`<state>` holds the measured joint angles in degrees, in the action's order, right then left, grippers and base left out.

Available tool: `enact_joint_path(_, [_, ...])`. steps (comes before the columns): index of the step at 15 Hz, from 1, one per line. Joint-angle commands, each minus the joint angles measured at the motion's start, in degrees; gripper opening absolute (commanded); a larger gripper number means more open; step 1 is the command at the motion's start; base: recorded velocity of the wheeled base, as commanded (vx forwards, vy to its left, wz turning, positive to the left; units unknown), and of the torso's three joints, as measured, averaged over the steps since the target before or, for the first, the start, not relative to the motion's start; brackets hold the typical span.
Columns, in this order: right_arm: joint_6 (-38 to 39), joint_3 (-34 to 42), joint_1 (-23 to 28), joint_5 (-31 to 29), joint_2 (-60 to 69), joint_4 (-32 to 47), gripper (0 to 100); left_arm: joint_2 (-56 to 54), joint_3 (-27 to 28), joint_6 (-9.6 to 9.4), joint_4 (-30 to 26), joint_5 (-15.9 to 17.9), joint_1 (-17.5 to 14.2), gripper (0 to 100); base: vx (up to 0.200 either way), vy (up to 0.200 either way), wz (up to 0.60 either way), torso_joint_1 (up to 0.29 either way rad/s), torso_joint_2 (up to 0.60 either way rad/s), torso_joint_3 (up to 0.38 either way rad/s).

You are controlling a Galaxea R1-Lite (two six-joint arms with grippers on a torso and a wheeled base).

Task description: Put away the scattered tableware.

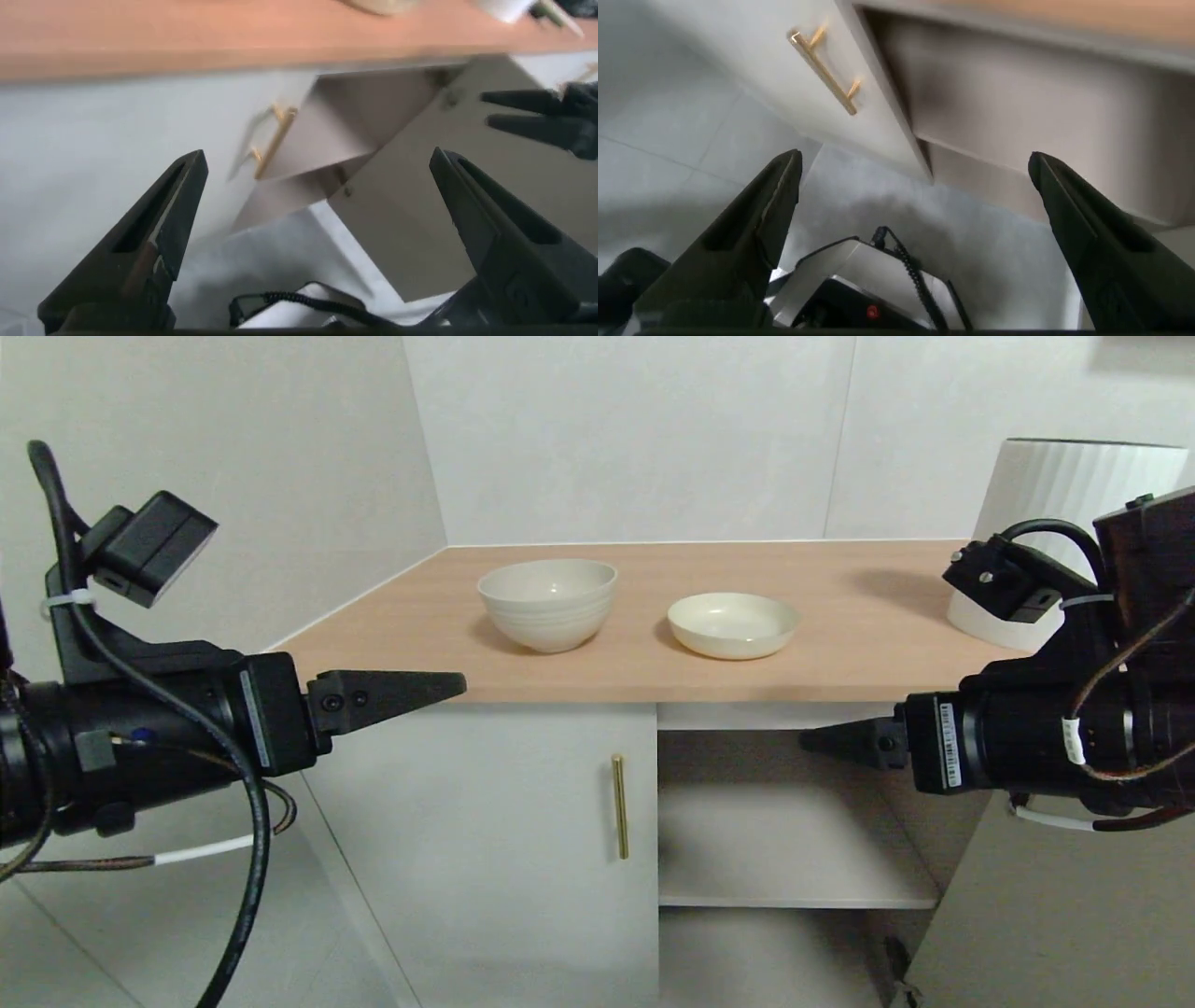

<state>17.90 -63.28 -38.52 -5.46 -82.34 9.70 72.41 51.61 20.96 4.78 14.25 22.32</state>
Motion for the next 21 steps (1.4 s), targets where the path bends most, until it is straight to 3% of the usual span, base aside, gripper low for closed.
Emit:
enact_joint_path(1, [0.03,0.00,0.11,0.01,-0.63,-0.12,100,2.47,0.15,0.05,-0.12,-1.07,0.00,100,0.000,0.000,0.00,0.105,-0.52,-0.290])
enact_joint_path(3, [-0.05,0.44,0.11,0.01,-0.90,-1.53,100,3.53,1.21,-0.04,-0.91,-3.70,0.00,100,0.000,0.000,0.00,0.146,-0.49,-0.300])
enact_joint_path(5, [-0.14,0.53,0.11,0.10,-1.69,-3.20,100,4.76,2.97,-0.21,-1.26,-3.79,0.00,100,0.000,0.000,0.00,0.168,-0.46,-0.293])
enact_joint_path(8, [-0.23,0.44,0.47,-0.08,-5.20,-7.68,100,11.17,10.44,-0.21,-2.41,-3.97,-2.63,100,0.000,0.000,0.00,0.183,-0.48,-0.295])
enact_joint_path(11, [-1.81,0.35,1.78,-0.08,-7.31,-9.97,100,12.93,15.09,0.31,-9.79,-3.97,-3.69,100,0.000,0.000,0.00,0.186,-0.44,-0.261])
enact_joint_path(13, [-2.95,0.35,2.84,-0.43,-9.77,-11.55,100,13.02,16.94,4.09,-14.01,-4.14,-3.78,100,0.000,0.000,0.00,0.066,-0.15,-0.085])
enact_joint_path(15, [-2.51,-1.41,2.93,-2.71,-11.36,-11.20,100,14.60,19.93,6.64,-17.43,-4.93,-3.69,100,0.000,0.000,0.00,0.009,-0.03,-0.016])
enact_joint_path(16, [-2.51,-1.41,2.93,-2.71,-11.36,-11.20,100,14.60,19.93,6.64,-17.43,-4.93,-3.69,100,0.000,0.000,0.00,0.000,0.00,0.000])
enact_joint_path(17, [3.29,-8.26,3.89,-6.32,-14.52,-6.28,100,20.66,23.97,10.33,-19.81,-12.32,-3.60,100,0.000,0.000,0.00,0.000,0.00,0.000])
enact_joint_path(18, [6.36,-11.25,4.24,-7.55,-16.37,-3.82,100,24.00,25.03,11.04,-19.54,-16.54,-3.60,100,0.000,0.000,0.00,0.000,0.00,0.000])
enact_joint_path(19, [7.24,-12.04,4.42,-7.99,-16.81,-3.20,100,24.97,25.29,11.12,-19.46,-17.68,-3.51,100,0.000,0.000,0.00,0.000,0.00,0.000])
enact_joint_path(20, [10.14,-14.59,5.83,-10.01,-19.09,-2.58,100,30.16,27.22,12.79,-18.84,-22.69,-3.42,100,0.000,0.000,0.00,0.000,0.00,0.000])
enact_joint_path(21, [10.32,-15.12,6.53,-10.62,-19.79,-2.67,100,32.53,28.01,14.64,-17.35,-23.57,-3.42,100,0.000,0.000,0.00,0.000,0.00,0.000])
